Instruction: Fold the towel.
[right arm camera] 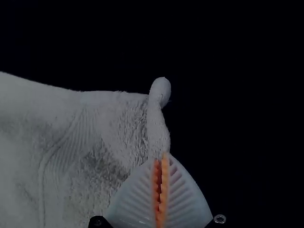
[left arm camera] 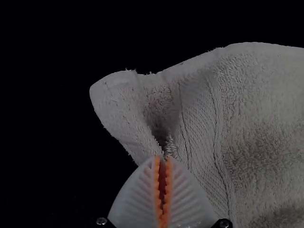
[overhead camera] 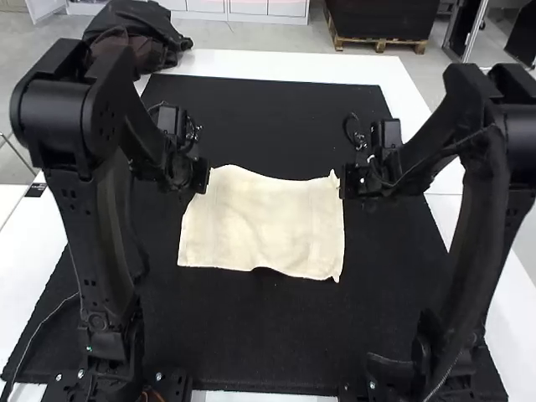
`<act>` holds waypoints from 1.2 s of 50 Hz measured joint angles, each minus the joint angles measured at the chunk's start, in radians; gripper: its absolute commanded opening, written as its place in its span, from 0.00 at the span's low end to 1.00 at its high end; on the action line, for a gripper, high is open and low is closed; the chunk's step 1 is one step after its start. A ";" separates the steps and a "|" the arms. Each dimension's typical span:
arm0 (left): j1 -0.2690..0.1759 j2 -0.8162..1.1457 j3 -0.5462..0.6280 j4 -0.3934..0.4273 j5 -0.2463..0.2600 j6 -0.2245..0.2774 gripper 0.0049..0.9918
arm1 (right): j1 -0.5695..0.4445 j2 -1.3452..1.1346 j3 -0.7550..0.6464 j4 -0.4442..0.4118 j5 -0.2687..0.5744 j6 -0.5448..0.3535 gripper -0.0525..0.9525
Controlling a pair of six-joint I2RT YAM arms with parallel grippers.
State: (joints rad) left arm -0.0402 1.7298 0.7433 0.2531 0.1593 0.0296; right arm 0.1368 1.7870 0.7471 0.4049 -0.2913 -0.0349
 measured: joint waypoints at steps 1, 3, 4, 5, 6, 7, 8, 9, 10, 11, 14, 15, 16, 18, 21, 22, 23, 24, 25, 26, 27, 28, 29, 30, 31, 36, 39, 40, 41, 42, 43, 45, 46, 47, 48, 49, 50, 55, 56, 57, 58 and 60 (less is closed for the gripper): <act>0.000 -0.007 0.000 -0.013 0.000 0.000 0.02 | -0.002 -0.005 -0.003 -0.007 -0.002 0.000 0.03; 0.000 -0.023 0.000 -0.041 0.002 0.000 0.02 | -0.003 -0.016 -0.009 -0.021 -0.007 0.001 0.03; 0.000 -0.029 0.000 -0.052 0.003 0.000 0.02 | -0.004 -0.023 -0.014 -0.031 -0.013 0.002 0.03; 0.000 -0.037 0.000 -0.064 0.003 0.001 0.02 | -0.004 -0.029 -0.018 -0.040 -0.015 0.002 0.03; 0.000 -0.043 0.000 -0.074 0.005 0.001 0.02 | -0.004 -0.035 -0.022 -0.050 -0.019 0.002 0.03; 0.000 -0.051 0.000 -0.086 0.006 0.001 0.02 | -0.004 -0.040 -0.026 -0.058 -0.022 0.002 0.03; 0.000 -0.057 0.000 -0.095 0.008 0.002 0.02 | -0.004 -0.049 -0.030 -0.071 -0.028 0.002 0.03; 0.000 -0.064 0.000 -0.104 0.010 0.003 0.02 | -0.004 -0.055 -0.034 -0.078 -0.032 0.002 0.03; 0.000 -0.072 0.000 -0.114 0.011 0.005 0.02 | -0.004 -0.061 -0.037 -0.087 -0.036 0.002 0.03; 0.000 -0.079 0.000 -0.124 0.013 0.008 0.02 | -0.004 -0.067 -0.039 -0.094 -0.039 0.002 0.03; 0.002 -0.105 0.000 -0.156 0.016 0.016 0.02 | -0.004 -0.089 -0.045 -0.120 -0.051 0.002 0.03; 0.003 -0.113 0.000 -0.164 0.018 0.018 0.02 | -0.004 -0.097 -0.047 -0.129 -0.054 0.002 0.03; 0.005 -0.122 0.000 -0.175 0.019 0.020 0.02 | -0.004 -0.103 -0.048 -0.135 -0.057 0.002 0.03; 0.011 -0.139 0.000 -0.192 0.022 0.027 0.02 | -0.004 -0.122 -0.050 -0.153 -0.065 0.002 0.03; 0.024 -0.161 0.000 -0.216 0.024 0.036 0.02 | -0.004 -0.148 -0.051 -0.179 -0.074 0.001 0.03; 0.028 -0.167 0.000 -0.225 0.024 0.038 0.02 | -0.004 -0.155 -0.051 -0.187 -0.077 0.001 0.03; 0.032 -0.173 0.000 -0.235 0.024 0.042 0.02 | -0.004 -0.163 -0.051 -0.195 -0.080 0.000 0.03; 0.036 -0.180 0.000 -0.244 0.025 0.044 0.02 | -0.004 -0.172 -0.051 -0.205 -0.080 0.000 0.03; 0.039 -0.187 0.000 -0.254 0.024 0.046 0.02 | -0.004 -0.179 -0.051 -0.212 -0.083 0.000 0.03; 0.042 -0.194 0.000 -0.264 0.025 0.050 0.02 | -0.004 -0.187 -0.052 -0.220 -0.085 -0.001 0.03; 0.043 -0.200 0.000 -0.273 0.025 0.051 0.02 | -0.004 -0.200 -0.052 -0.233 -0.088 -0.001 0.03; 0.046 -0.208 0.000 -0.283 0.025 0.054 0.02 | -0.004 -0.209 -0.053 -0.238 -0.090 -0.001 0.03; 0.047 -0.215 0.000 -0.294 0.025 0.057 0.02 | -0.004 -0.217 -0.053 -0.245 -0.091 -0.002 0.03; 0.047 -0.223 0.000 -0.305 0.025 0.061 0.02 | -0.004 -0.227 -0.053 -0.250 -0.093 -0.002 0.03; 0.047 -0.229 0.000 -0.314 0.024 0.063 0.02 | -0.004 -0.239 -0.053 -0.259 -0.097 -0.002 0.03; 0.048 -0.264 0.000 -0.360 0.025 0.071 0.02 | -0.004 -0.277 -0.053 -0.310 -0.111 -0.003 0.03; 0.048 -0.282 -0.003 -0.373 0.025 0.077 0.02 | -0.004 -0.293 -0.057 -0.329 -0.116 -0.003 0.03; 0.048 -0.288 -0.004 -0.376 0.025 0.079 0.02 | -0.004 -0.299 -0.060 -0.338 -0.118 -0.003 0.03; 0.048 -0.294 -0.007 -0.377 0.025 0.081 0.02 | -0.004 -0.304 -0.063 -0.345 -0.121 -0.003 0.03; 0.048 -0.302 -0.011 -0.377 0.024 0.083 0.02 | -0.004 -0.309 -0.067 -0.351 -0.122 -0.003 0.03; 0.048 -0.309 -0.016 -0.378 0.025 0.086 0.02 | -0.004 -0.314 -0.069 -0.360 -0.124 -0.003 0.03; 0.047 -0.325 -0.025 -0.384 0.024 0.090 0.02 | -0.004 -0.328 -0.075 -0.378 -0.129 -0.003 0.03; 0.048 -0.333 -0.031 -0.387 0.024 0.093 0.02 | -0.004 -0.333 -0.077 -0.385 -0.131 -0.003 0.03; 0.048 -0.342 -0.036 -0.391 0.025 0.094 0.02 | -0.004 -0.340 -0.079 -0.394 -0.132 -0.004 0.03; 0.048 -0.349 -0.040 -0.394 0.025 0.098 0.02 | -0.004 -0.345 -0.080 -0.401 -0.134 -0.004 0.03; 0.048 -0.356 -0.045 -0.399 0.024 0.099 0.02 | -0.004 -0.354 -0.082 -0.411 -0.137 -0.004 0.03; 0.048 -0.363 -0.049 -0.403 0.024 0.101 0.02 | -0.004 -0.359 -0.084 -0.418 -0.140 -0.005 0.03; 0.048 -0.386 -0.066 -0.422 0.023 0.113 0.02 | -0.004 -0.378 -0.085 -0.461 -0.151 -0.017 0.03; 0.048 -0.391 -0.070 -0.426 0.023 0.114 0.02 | -0.004 -0.381 -0.085 -0.469 -0.153 -0.018 0.03; 0.048 -0.395 -0.074 -0.431 0.021 0.117 0.02 | -0.004 -0.383 -0.085 -0.477 -0.154 -0.021 0.03; 0.048 -0.398 -0.078 -0.436 0.021 0.121 0.02 | -0.004 -0.385 -0.085 -0.483 -0.156 -0.022 0.03; 0.048 -0.406 -0.088 -0.441 0.018 0.128 0.02 | -0.004 -0.391 -0.085 -0.492 -0.158 -0.027 0.03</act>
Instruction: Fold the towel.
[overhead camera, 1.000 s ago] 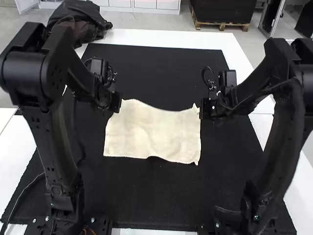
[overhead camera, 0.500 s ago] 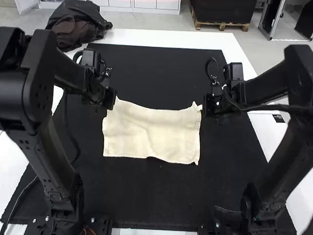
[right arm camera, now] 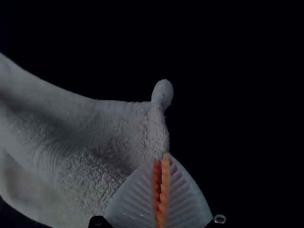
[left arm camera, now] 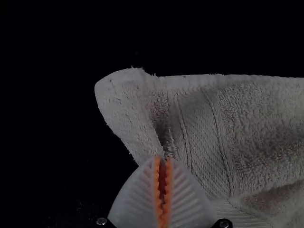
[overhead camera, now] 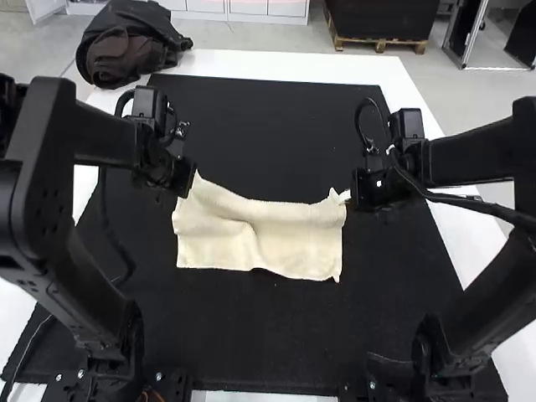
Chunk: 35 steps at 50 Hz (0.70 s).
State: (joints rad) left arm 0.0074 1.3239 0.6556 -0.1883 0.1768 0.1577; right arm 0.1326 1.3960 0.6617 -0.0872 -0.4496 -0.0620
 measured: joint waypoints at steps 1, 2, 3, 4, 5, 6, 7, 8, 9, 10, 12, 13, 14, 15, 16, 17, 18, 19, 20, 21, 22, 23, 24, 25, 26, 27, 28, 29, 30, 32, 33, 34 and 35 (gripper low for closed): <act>0.000 -0.003 -0.005 -0.002 -0.001 0.003 0.02 | 0.000 -0.003 0.000 -0.003 0.000 -0.003 0.03; 0.000 -0.007 -0.010 -0.002 -0.005 0.008 0.02 | 0.000 -0.005 0.000 -0.008 -0.001 -0.005 0.03; 0.000 -0.011 -0.015 -0.002 -0.008 0.012 0.02 | 0.000 -0.009 0.000 -0.013 -0.002 -0.008 0.03; 0.001 -0.014 -0.021 -0.002 -0.011 0.017 0.02 | -0.001 -0.013 0.000 -0.021 -0.004 -0.013 0.03; 0.002 -0.017 -0.026 -0.001 -0.013 0.021 0.02 | -0.003 -0.016 0.000 -0.027 -0.005 -0.016 0.03; 0.004 -0.020 -0.031 0.000 -0.016 0.026 0.02 | -0.004 -0.019 0.000 -0.031 -0.006 -0.020 0.03; 0.007 -0.023 -0.037 0.003 -0.016 0.030 0.02 | -0.008 -0.022 -0.001 -0.035 -0.008 -0.026 0.03; 0.011 -0.025 -0.042 0.006 -0.019 0.035 0.02 | -0.011 -0.024 -0.003 -0.035 -0.009 -0.029 0.03; 0.015 -0.027 -0.046 0.008 -0.019 0.039 0.02 | -0.013 -0.026 -0.005 -0.035 -0.011 -0.034 0.03; 0.020 -0.029 -0.051 0.011 -0.020 0.043 0.02 | -0.016 -0.029 -0.008 -0.037 -0.012 -0.037 0.03; 0.029 -0.029 -0.059 0.016 -0.019 0.053 0.02 | -0.021 -0.034 -0.020 -0.041 -0.019 -0.042 0.03; 0.035 -0.029 -0.063 0.017 -0.019 0.056 0.02 | -0.023 -0.036 -0.026 -0.044 -0.019 -0.044 0.03; 0.039 -0.031 -0.066 0.016 -0.019 0.063 0.02 | -0.023 -0.038 -0.031 -0.047 -0.023 -0.047 0.03; 0.043 -0.032 -0.070 0.016 -0.019 0.066 0.02 | -0.024 -0.040 -0.038 -0.051 -0.025 -0.049 0.03; 0.047 -0.034 -0.075 0.014 -0.018 0.071 0.02 | -0.024 -0.043 -0.047 -0.056 -0.029 -0.052 0.03; 0.049 -0.037 -0.079 0.012 -0.018 0.075 0.02 | -0.024 -0.045 -0.052 -0.060 -0.033 -0.055 0.03; 0.052 -0.041 -0.084 0.010 -0.017 0.081 0.02 | -0.024 -0.047 -0.056 -0.064 -0.034 -0.058 0.03; 0.053 -0.045 -0.088 0.007 -0.016 0.084 0.02 | -0.024 -0.049 -0.061 -0.069 -0.037 -0.061 0.03; 0.055 -0.051 -0.093 0.005 -0.015 0.090 0.02 | -0.023 -0.051 -0.064 -0.072 -0.039 -0.062 0.03; 0.055 -0.058 -0.098 0.004 -0.015 0.095 0.02 | -0.024 -0.053 -0.068 -0.075 -0.041 -0.065 0.03; 0.055 -0.065 -0.103 0.004 -0.015 0.101 0.02 | -0.023 -0.055 -0.071 -0.076 -0.041 -0.066 0.03; 0.055 -0.072 -0.106 0.004 -0.015 0.106 0.02 | -0.023 -0.058 -0.074 -0.077 -0.042 -0.069 0.03; 0.055 -0.078 -0.109 0.005 -0.015 0.109 0.02 | -0.023 -0.059 -0.076 -0.078 -0.042 -0.070 0.03; 0.054 -0.084 -0.112 0.005 -0.015 0.114 0.02 | -0.024 -0.060 -0.077 -0.080 -0.043 -0.071 0.03; 0.054 -0.090 -0.115 0.005 -0.015 0.118 0.02 | -0.024 -0.061 -0.079 -0.081 -0.043 -0.073 0.03; 0.054 -0.095 -0.117 0.006 -0.015 0.121 0.02 | -0.024 -0.062 -0.079 -0.085 -0.045 -0.074 0.03; 0.054 -0.100 -0.119 0.005 -0.015 0.124 0.02 | -0.024 -0.062 -0.079 -0.088 -0.045 -0.074 0.03; 0.054 -0.104 -0.122 0.006 -0.015 0.127 0.02 | -0.024 -0.063 -0.080 -0.090 -0.045 -0.076 0.03; 0.055 -0.108 -0.124 0.005 -0.015 0.130 0.02 | -0.024 -0.063 -0.080 -0.093 -0.045 -0.078 0.03; 0.054 -0.114 -0.129 0.003 -0.015 0.134 0.02 | -0.023 -0.063 -0.082 -0.103 -0.045 -0.082 0.03; 0.054 -0.115 -0.131 0.000 -0.015 0.135 0.02 | -0.023 -0.064 -0.084 -0.106 -0.046 -0.084 0.03; 0.054 -0.118 -0.132 -0.004 -0.015 0.135 0.02 | -0.024 -0.063 -0.086 -0.109 -0.046 -0.086 0.03; 0.054 -0.121 -0.134 -0.006 -0.015 0.137 0.02 | -0.024 -0.063 -0.088 -0.114 -0.047 -0.089 0.03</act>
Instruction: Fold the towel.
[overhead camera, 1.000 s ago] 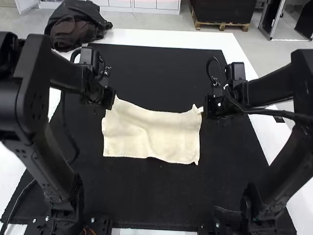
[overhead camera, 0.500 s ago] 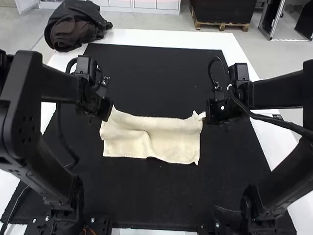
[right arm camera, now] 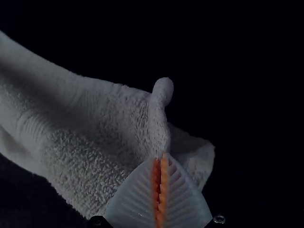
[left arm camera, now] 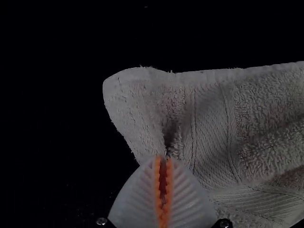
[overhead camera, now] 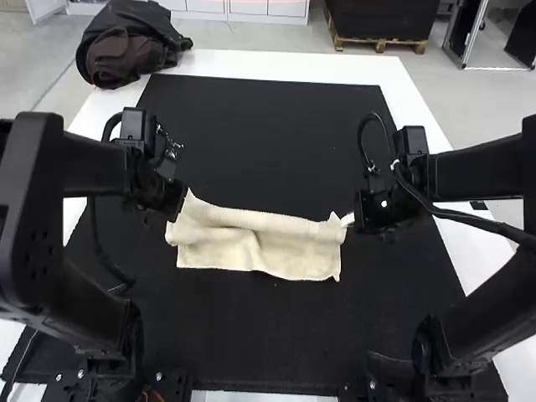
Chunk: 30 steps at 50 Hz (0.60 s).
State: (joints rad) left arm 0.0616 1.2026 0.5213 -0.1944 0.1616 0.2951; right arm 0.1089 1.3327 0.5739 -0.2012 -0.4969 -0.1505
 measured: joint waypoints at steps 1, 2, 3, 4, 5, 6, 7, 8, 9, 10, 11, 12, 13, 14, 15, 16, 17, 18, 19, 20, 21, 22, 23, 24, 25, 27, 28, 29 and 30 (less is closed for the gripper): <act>0.000 -0.002 -0.002 -0.002 0.000 0.001 0.02 | 0.000 0.000 -0.003 -0.003 -0.001 -0.003 0.03; 0.000 -0.005 -0.003 -0.006 0.000 0.002 0.02 | 0.000 -0.001 -0.006 -0.008 -0.002 -0.005 0.03; 0.000 -0.008 -0.004 -0.009 0.000 0.004 0.02 | 0.000 -0.001 -0.008 -0.011 -0.002 -0.007 0.03; 0.000 -0.012 -0.006 -0.011 0.000 0.006 0.02 | 0.000 -0.001 -0.009 -0.013 -0.002 -0.008 0.03; 0.000 -0.015 -0.008 -0.012 0.000 0.008 0.02 | 0.000 -0.002 -0.011 -0.016 -0.002 -0.010 0.03; 0.000 -0.019 -0.010 -0.014 0.000 0.009 0.02 | 0.000 -0.003 -0.011 -0.017 -0.002 -0.011 0.03; 0.000 -0.022 -0.010 -0.018 0.000 0.012 0.02 | 0.000 -0.005 -0.011 -0.017 -0.002 -0.011 0.03; 0.000 -0.025 -0.012 -0.018 0.000 0.014 0.02 | 0.000 -0.007 -0.012 -0.018 -0.002 -0.012 0.03; 0.000 -0.027 -0.013 -0.018 0.000 0.016 0.02 | 0.000 -0.009 -0.011 -0.019 -0.002 -0.014 0.03; 0.000 -0.030 -0.016 -0.018 0.000 0.019 0.02 | 0.000 -0.012 -0.011 -0.019 -0.002 -0.014 0.03; 0.000 -0.032 -0.018 -0.018 0.000 0.023 0.02 | 0.000 -0.015 -0.011 -0.019 -0.002 -0.016 0.03; 0.000 -0.032 -0.021 -0.016 0.000 0.026 0.02 | 0.000 -0.017 -0.012 -0.019 -0.002 -0.016 0.03; 0.000 -0.034 -0.024 -0.014 0.000 0.029 0.02 | 0.000 -0.019 -0.012 -0.019 -0.002 -0.017 0.03; 0.000 -0.035 -0.029 -0.011 -0.001 0.032 0.02 | 0.000 -0.020 -0.013 -0.019 -0.002 -0.018 0.03; 0.000 -0.035 -0.034 -0.008 -0.002 0.035 0.02 | 0.000 -0.021 -0.014 -0.017 -0.002 -0.018 0.03; 0.000 -0.035 -0.039 -0.003 -0.002 0.039 0.02 | 0.000 -0.021 -0.017 -0.016 -0.002 -0.019 0.03; 0.000 -0.035 -0.046 0.003 -0.003 0.041 0.02 | 0.000 -0.021 -0.021 -0.015 -0.002 -0.019 0.03; 0.000 -0.035 -0.051 0.007 -0.003 0.042 0.02 | 0.001 -0.021 -0.027 -0.012 -0.002 -0.019 0.03; 0.000 -0.035 -0.058 0.012 -0.004 0.044 0.02 | 0.002 -0.021 -0.032 -0.009 -0.001 -0.019 0.03; 0.000 -0.036 -0.065 0.015 -0.004 0.046 0.02 | 0.003 -0.021 -0.038 -0.005 -0.001 -0.019 0.03; 0.000 -0.036 -0.073 0.021 -0.005 0.048 0.02 | 0.005 -0.021 -0.043 -0.001 0.000 -0.020 0.03; 0.000 -0.036 -0.079 0.027 -0.005 0.049 0.02 | 0.006 -0.021 -0.048 0.003 0.003 -0.020 0.03; 0.000 -0.036 -0.088 0.034 -0.006 0.050 0.02 | 0.008 -0.021 -0.053 0.010 0.005 -0.021 0.03; 0.000 -0.037 -0.096 0.040 -0.008 0.053 0.02 | 0.011 -0.021 -0.060 0.017 0.009 -0.022 0.03; 0.000 -0.037 -0.103 0.043 -0.009 0.053 0.02 | 0.013 -0.021 -0.064 0.021 0.012 -0.022 0.04; -0.001 -0.037 -0.119 0.053 -0.012 0.056 0.03 | 0.015 -0.021 -0.070 0.029 0.015 -0.022 0.10; -0.001 -0.037 -0.125 0.057 -0.012 0.057 0.05 | 0.017 -0.020 -0.075 0.035 0.019 -0.023 0.14; -0.003 -0.037 -0.132 0.061 -0.013 0.058 0.08 | 0.018 -0.021 -0.077 0.038 0.023 -0.023 0.17; -0.003 -0.037 -0.137 0.064 -0.014 0.058 0.10 | 0.019 -0.021 -0.080 0.041 0.025 -0.022 0.18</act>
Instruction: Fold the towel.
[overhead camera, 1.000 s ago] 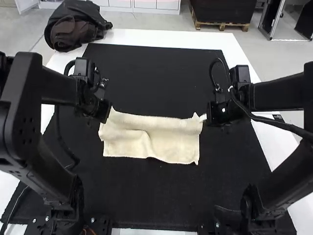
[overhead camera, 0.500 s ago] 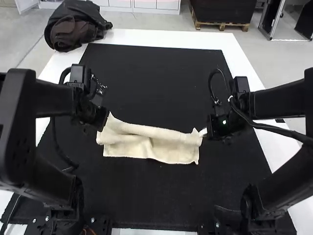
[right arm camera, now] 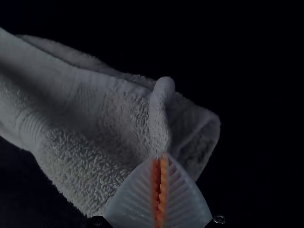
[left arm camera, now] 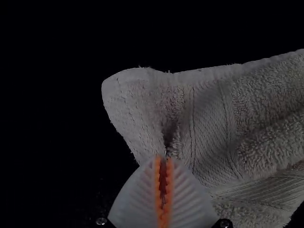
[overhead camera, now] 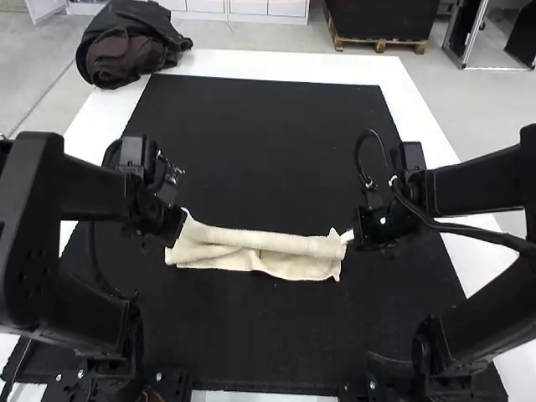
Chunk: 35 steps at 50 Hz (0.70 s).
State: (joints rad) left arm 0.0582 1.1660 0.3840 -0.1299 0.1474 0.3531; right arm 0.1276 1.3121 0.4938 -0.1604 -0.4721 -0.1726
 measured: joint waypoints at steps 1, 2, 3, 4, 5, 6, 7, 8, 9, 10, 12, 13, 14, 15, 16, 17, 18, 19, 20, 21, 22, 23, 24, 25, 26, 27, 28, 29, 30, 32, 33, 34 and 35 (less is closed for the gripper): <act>-0.002 0.000 -0.005 0.006 -0.002 0.002 0.10 | 0.002 0.000 -0.002 0.004 0.003 0.000 0.21; -0.006 0.000 -0.010 0.011 -0.005 0.002 0.10 | 0.002 0.000 -0.004 0.006 0.006 -0.001 0.24; -0.007 0.000 -0.015 0.017 -0.009 0.002 0.12 | 0.002 0.000 -0.008 0.012 0.013 -0.001 0.29; -0.009 0.000 -0.018 0.022 -0.011 0.003 0.16 | 0.002 0.000 -0.010 0.014 0.019 -0.001 0.31; -0.012 0.000 -0.021 0.028 -0.015 0.004 0.22 | 0.002 0.000 -0.011 0.016 0.026 -0.001 0.32; -0.013 0.000 -0.023 0.032 -0.021 0.006 0.27 | 0.002 0.000 -0.013 0.022 0.034 -0.002 0.33; -0.013 0.000 -0.024 0.037 -0.025 0.007 0.34 | 0.002 0.000 -0.014 0.029 0.042 -0.002 0.36; -0.013 0.000 -0.026 0.043 -0.029 0.007 0.41 | 0.002 0.000 -0.016 0.036 0.048 -0.003 0.38; -0.013 0.000 -0.027 0.049 -0.036 0.009 0.51 | 0.002 0.000 -0.016 0.042 0.055 -0.003 0.41; -0.013 0.000 -0.027 0.052 -0.043 0.010 0.61 | 0.002 0.000 -0.017 0.050 0.059 -0.003 0.45; -0.013 0.000 -0.027 0.057 -0.051 0.010 0.84 | 0.002 0.000 -0.017 0.063 0.069 -0.002 0.52; -0.013 0.000 -0.027 0.060 -0.055 0.010 0.90 | 0.002 0.000 -0.017 0.067 0.074 -0.002 0.53; -0.013 0.000 -0.027 0.062 -0.059 0.010 0.95 | 0.002 0.000 -0.017 0.071 0.080 -0.001 0.55; -0.013 0.000 -0.027 0.064 -0.063 0.010 0.98 | 0.002 0.000 -0.017 0.072 0.084 -0.001 0.58; -0.013 0.000 -0.027 0.064 -0.066 0.010 0.98 | 0.002 0.000 -0.017 0.074 0.087 0.000 0.60; -0.013 0.000 -0.027 0.067 -0.070 0.009 0.98 | 0.002 0.000 -0.017 0.075 0.089 0.000 0.62; -0.013 0.000 -0.027 0.069 -0.072 0.010 0.98 | 0.002 0.000 -0.017 0.076 0.093 0.000 0.64; -0.013 0.000 -0.027 0.072 -0.074 0.010 0.98 | 0.002 0.000 -0.017 0.077 0.096 0.001 0.65; -0.013 0.000 -0.027 0.076 -0.074 0.010 0.98 | 0.002 0.000 -0.017 0.078 0.097 0.002 0.67; -0.013 0.000 -0.027 0.081 -0.076 0.010 0.98 | 0.002 0.000 -0.017 0.078 0.099 0.003 0.67; -0.013 -0.001 -0.027 0.085 -0.077 0.010 0.98 | 0.002 0.000 -0.017 0.078 0.099 0.004 0.67; -0.012 -0.003 -0.027 0.090 -0.077 0.010 0.98 | 0.001 0.000 -0.017 0.079 0.100 0.004 0.67; -0.011 -0.006 -0.027 0.095 -0.077 0.010 0.98 | 0.001 0.000 -0.017 0.079 0.102 0.005 0.67; -0.009 -0.011 -0.027 0.100 -0.077 0.010 0.98 | 0.001 0.000 -0.017 0.079 0.103 0.005 0.67; -0.006 -0.016 -0.027 0.104 -0.077 0.010 0.98 | 0.001 0.000 -0.017 0.079 0.104 0.006 0.67; -0.003 -0.022 -0.027 0.109 -0.077 0.010 0.98 | 0.001 0.000 -0.017 0.079 0.104 0.007 0.70; 0.002 -0.030 -0.027 0.114 -0.077 0.010 0.98 | 0.001 0.000 -0.017 0.079 0.105 0.008 0.71; 0.006 -0.037 -0.027 0.120 -0.077 0.010 0.98 | 0.001 0.000 -0.017 0.079 0.105 0.009 0.71; 0.011 -0.045 -0.027 0.125 -0.077 0.010 0.98 | 0.001 0.000 -0.017 0.079 0.105 0.009 0.71; 0.020 -0.058 -0.027 0.131 -0.078 0.010 0.98 | 0.001 0.000 -0.015 0.076 0.105 0.012 0.71; 0.025 -0.064 -0.027 0.132 -0.078 0.010 0.98 | 0.001 0.000 -0.014 0.075 0.105 0.013 0.71; 0.030 -0.069 -0.027 0.132 -0.078 0.010 0.98 | 0.001 0.000 -0.012 0.072 0.104 0.015 0.71; 0.034 -0.072 -0.027 0.132 -0.078 0.010 0.98 | 0.001 0.000 -0.011 0.070 0.103 0.016 0.71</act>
State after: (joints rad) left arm 0.0917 1.0935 0.3569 0.0017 0.0696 0.3626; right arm 0.1287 1.3121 0.4831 -0.0906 -0.3691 -0.1562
